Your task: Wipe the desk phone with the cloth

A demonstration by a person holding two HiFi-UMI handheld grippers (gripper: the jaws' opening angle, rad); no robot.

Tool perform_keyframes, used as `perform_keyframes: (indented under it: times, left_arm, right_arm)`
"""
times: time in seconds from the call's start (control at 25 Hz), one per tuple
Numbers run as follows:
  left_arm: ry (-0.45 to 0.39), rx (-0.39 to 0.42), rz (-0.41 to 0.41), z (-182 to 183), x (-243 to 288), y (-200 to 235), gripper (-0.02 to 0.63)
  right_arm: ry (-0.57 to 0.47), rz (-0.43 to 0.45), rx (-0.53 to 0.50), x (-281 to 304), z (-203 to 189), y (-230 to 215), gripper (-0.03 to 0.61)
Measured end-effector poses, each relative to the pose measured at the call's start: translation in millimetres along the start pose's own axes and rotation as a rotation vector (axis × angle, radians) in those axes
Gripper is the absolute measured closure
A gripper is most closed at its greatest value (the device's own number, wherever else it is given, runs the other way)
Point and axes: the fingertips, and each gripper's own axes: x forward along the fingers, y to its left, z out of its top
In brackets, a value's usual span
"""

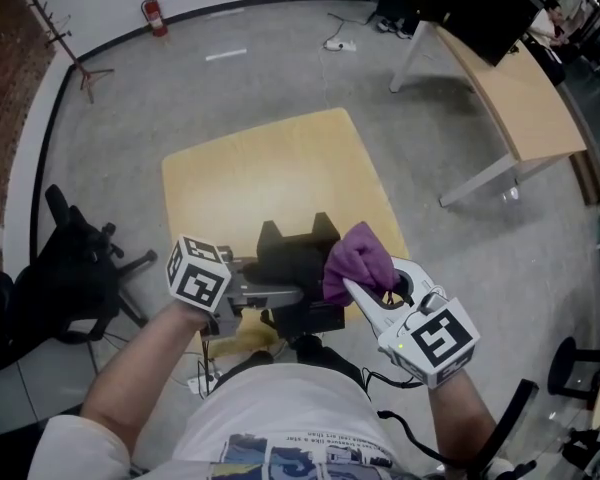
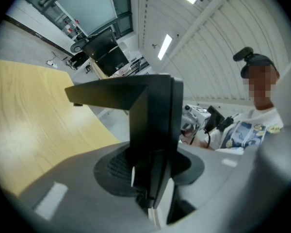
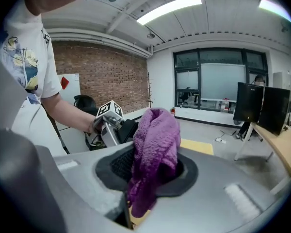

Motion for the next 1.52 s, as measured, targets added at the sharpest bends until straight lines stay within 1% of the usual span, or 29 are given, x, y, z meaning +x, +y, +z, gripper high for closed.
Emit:
perform_keyframes:
  times: [0.32,0.52,0.68,0.76,0.84,1.04,1.16,1.36,1.44,1.52]
  left_arm:
    - [-0.014,-0.003,-0.006,6.6,-5.3,4.4,0.433]
    - [-0.033,-0.003,-0.002,13.3,-8.0,4.1,0.433]
    - [-0.033,0.012,-0.005,13.3,-9.8,8.0,0.433]
    - [-0.025,0.017,-0.002,14.6,-7.6,8.2,0.433]
    - [-0.016,0.015,0.002,15.7,-4.2,6.7,0.433]
    - [0.013,0.017,-0.009,8.1,4.9,4.9,0.433]
    - [0.026,0.005,-0.011,2.8,11.9,3.9,0.433]
    - [0.051,-0.005,-0.021,-5.3,25.8,-0.9,0.433]
    - [0.06,-0.007,-0.027,-6.6,30.7,-3.4,0.433]
    - [0.067,-0.006,-0.035,-8.0,35.3,-6.5,0.433]
  right_arm:
    - [0.066,0.047,0.106,-4.1,-48.3,21.6,0.48]
    - [0.113,0.083,0.146,-11.0,-77.3,33.2,0.48]
    - [0.169,0.116,0.137,-16.4,-97.0,38.5,0.48]
    - [0.177,0.117,0.12,-21.7,-97.5,33.1,0.48]
    - [0.151,0.108,0.1,-27.8,-85.6,21.9,0.48]
    - [0.02,0.066,0.07,-42.6,-27.6,-15.8,0.48]
    - [-0.044,0.068,0.05,-47.2,6.4,-33.7,0.48]
    - [-0.126,0.164,-0.003,-43.4,56.2,-41.5,0.48]
    - [-0.144,0.21,-0.035,-38.6,70.4,-42.9,0.48]
    - [-0.147,0.268,-0.045,-30.5,80.4,-39.3,0.48]
